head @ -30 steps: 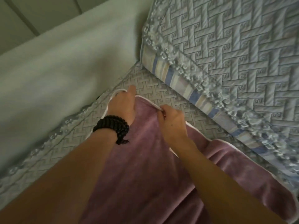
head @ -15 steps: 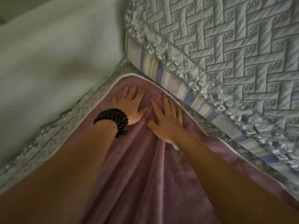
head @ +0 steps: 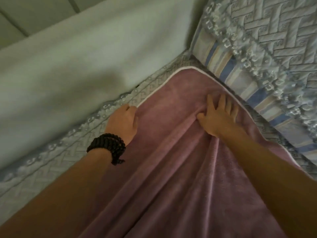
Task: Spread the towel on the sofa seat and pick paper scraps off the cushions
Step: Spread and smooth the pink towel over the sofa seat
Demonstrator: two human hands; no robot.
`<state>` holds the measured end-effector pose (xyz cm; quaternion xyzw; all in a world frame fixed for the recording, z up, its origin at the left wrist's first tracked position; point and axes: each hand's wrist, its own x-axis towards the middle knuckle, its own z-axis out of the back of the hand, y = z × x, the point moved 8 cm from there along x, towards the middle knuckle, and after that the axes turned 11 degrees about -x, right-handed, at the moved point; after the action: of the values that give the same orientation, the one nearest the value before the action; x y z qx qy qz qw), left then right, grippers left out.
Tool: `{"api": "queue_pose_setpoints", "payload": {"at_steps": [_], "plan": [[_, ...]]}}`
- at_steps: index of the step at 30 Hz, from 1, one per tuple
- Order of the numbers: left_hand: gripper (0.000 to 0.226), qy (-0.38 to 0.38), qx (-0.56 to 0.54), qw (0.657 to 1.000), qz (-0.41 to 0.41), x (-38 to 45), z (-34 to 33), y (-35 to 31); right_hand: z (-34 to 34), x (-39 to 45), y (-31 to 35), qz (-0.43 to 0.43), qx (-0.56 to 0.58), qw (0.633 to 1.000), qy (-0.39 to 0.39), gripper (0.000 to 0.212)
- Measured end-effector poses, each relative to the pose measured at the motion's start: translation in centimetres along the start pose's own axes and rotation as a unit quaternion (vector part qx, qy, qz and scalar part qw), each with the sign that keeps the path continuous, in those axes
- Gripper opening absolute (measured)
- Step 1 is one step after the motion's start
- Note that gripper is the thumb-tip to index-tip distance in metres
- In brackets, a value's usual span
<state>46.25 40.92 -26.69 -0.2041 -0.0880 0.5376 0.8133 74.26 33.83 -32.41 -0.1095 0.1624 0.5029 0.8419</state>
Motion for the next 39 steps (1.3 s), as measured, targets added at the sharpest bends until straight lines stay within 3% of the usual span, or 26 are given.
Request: {"api": "queue_pose_setpoints", "payload": {"at_steps": [2,4,6,8,10,12,14,16,19,21,25,31,35,39], "plan": [[0.027,0.016,0.029,0.996,0.081,-3.5,1.4,4.8,2.5,-2.8,5.6,0.017,0.016,0.996,-0.091,0.066],[0.032,0.038,0.043,0.989,0.134,-6.6,1.9,8.2,3.4,-6.6,13.6,0.142,0.043,0.979,-0.141,0.053],[0.032,0.033,0.03,0.987,0.156,-8.6,2.0,10.2,2.6,-9.6,20.6,0.273,0.06,0.952,-0.127,0.049],[0.029,0.031,0.016,0.984,0.177,-10.4,2.1,12.1,0.7,-11.5,25.9,0.347,0.04,0.934,-0.068,0.049],[0.029,0.029,0.001,0.983,0.182,-10.9,2.0,12.8,-0.4,-12.0,27.7,0.356,-0.021,0.934,-0.036,0.041],[0.026,0.0,0.0,0.984,0.178,-10.5,3.0,13.1,-0.1,-11.9,28.7,0.341,-0.047,0.936,-0.069,0.025],[0.019,-0.059,0.006,0.982,0.177,-9.2,4.7,13.5,1.4,-11.7,29.6,0.318,0.004,0.941,-0.111,0.019],[0.015,-0.096,-0.006,0.975,0.2,-8.2,5.7,14.2,1.9,-10.6,30.3,0.296,0.066,0.947,-0.107,0.025],[0.043,-0.028,-0.075,0.972,0.222,-9.1,4.1,14.8,-2.0,-11.3,30.9,0.318,-0.001,0.948,0.015,0.06],[0.06,0.018,-0.101,0.978,0.18,-10.3,2.7,14.2,-3.9,-12.1,30.3,0.332,-0.06,0.941,0.015,0.062],[0.042,0.014,-0.093,0.991,0.097,-12.6,4.1,14.9,-4.2,-12.8,30.4,0.311,-0.084,0.947,-0.008,0.058],[0.03,-0.039,-0.111,0.979,0.164,-19.8,8.7,20.5,-4.3,-18.5,33.6,0.297,-0.121,0.947,0.011,0.061],[0.026,-0.098,-0.087,0.952,0.278,-25.7,11.7,27.0,-3.9,-25.8,40.0,0.411,-0.08,0.905,-0.073,0.039],[0.023,-0.014,-0.088,0.948,0.306,-29.0,12.0,32.0,-4.6,-30.5,47.4,0.487,0.017,0.872,-0.048,0.041]]}}
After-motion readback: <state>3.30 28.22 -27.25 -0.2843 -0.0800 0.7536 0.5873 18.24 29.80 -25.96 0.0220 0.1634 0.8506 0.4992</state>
